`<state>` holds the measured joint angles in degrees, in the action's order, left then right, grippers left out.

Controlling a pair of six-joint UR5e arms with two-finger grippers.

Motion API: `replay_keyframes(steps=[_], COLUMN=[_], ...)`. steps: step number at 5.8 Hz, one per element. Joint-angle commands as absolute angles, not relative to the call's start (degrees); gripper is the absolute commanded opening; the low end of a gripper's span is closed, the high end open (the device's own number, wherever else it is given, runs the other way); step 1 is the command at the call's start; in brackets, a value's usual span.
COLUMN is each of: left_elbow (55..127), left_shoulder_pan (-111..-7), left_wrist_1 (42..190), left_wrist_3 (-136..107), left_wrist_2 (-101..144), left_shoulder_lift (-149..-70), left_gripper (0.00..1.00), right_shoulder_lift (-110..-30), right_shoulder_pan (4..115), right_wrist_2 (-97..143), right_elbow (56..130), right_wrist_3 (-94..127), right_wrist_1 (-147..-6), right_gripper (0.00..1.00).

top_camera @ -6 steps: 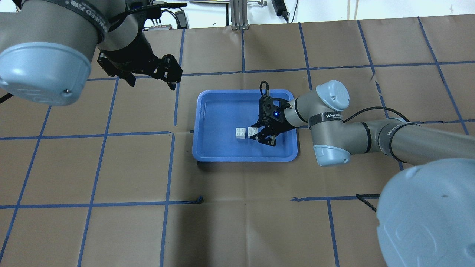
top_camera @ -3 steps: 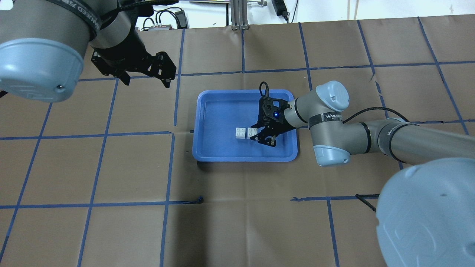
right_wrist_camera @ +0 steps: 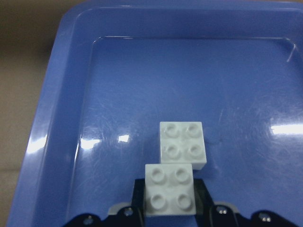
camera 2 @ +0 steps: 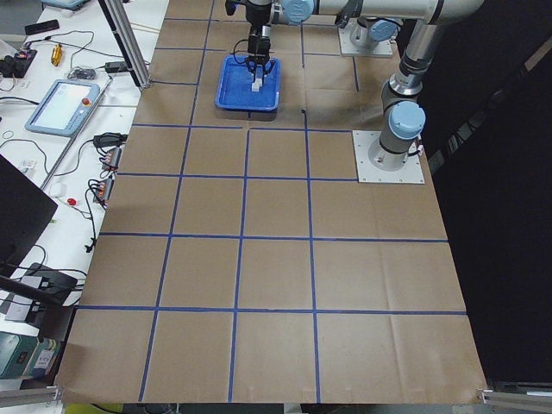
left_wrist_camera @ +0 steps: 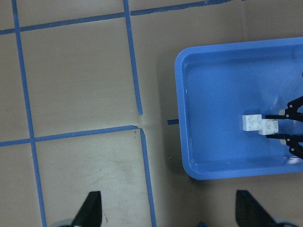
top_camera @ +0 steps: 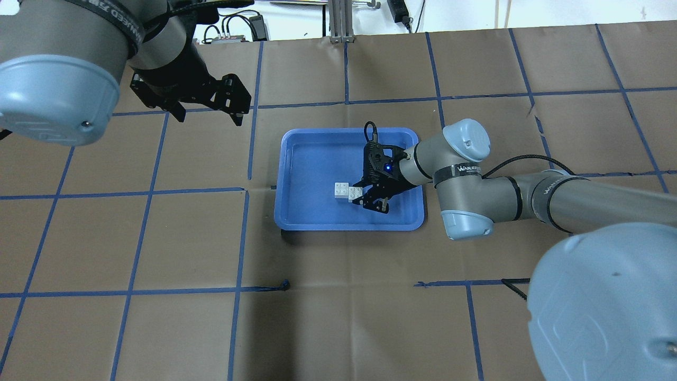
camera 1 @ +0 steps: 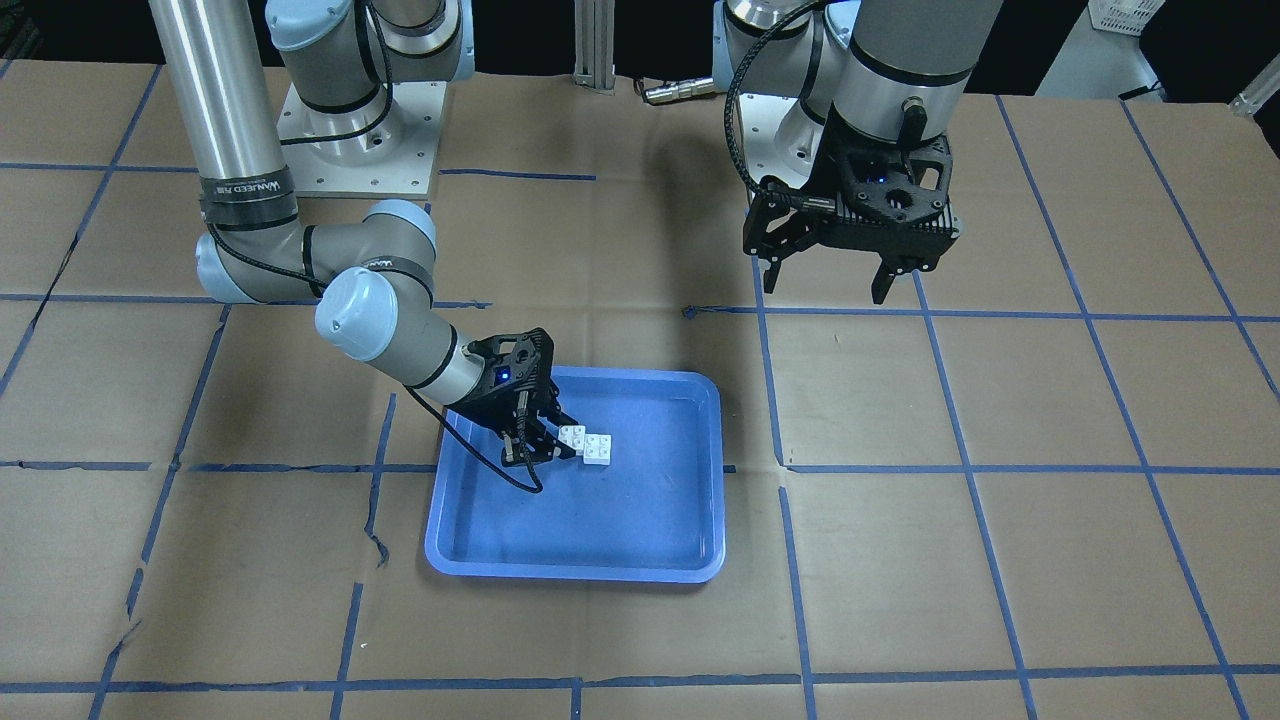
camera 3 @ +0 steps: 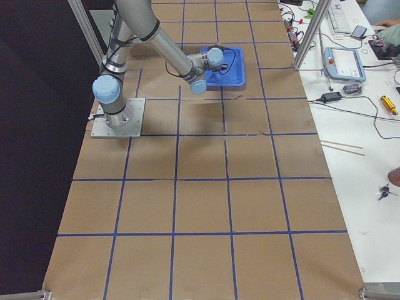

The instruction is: Assemble white blocks and place on blue tray

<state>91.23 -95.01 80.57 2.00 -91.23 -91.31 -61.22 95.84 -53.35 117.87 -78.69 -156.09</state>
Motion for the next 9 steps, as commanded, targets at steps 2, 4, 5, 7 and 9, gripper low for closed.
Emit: replay_keyframes(steps=[2,4,5,7,9], left_elbow=[91.23,91.32,91.32,91.32,91.32], left_shoulder_pan=[-95.01,-95.01,-95.01,-95.01,-95.01], left_wrist_1=[80.51,80.42,80.42,80.42,80.42], left_wrist_3=[2.02,2.02,2.02,2.02,2.02], left_wrist_2=[-91.23,-91.23,-91.23,-91.23,-91.23], left_shoulder_lift=[-91.32,-91.32,-91.32,-91.32,-91.32], left_gripper=[0.99,0.99,0.99,0.99,0.99], right_shoulder_lift=[-61.17,-61.08,-61.0,-60.91,-60.91], right_shoulder_pan=[95.89,95.89,95.89,95.8,95.8], right_wrist_2=[-53.18,-53.09,-53.09,-53.09,-53.17], right_elbow=[117.69,117.69,117.6,117.51,117.42], right_wrist_3=[-78.58,-78.14,-78.13,-78.13,-77.96], right_wrist_1=[-156.36,-157.24,-157.24,-157.24,-157.5], right_gripper=[0.24,0.2,0.2,0.2,0.2])
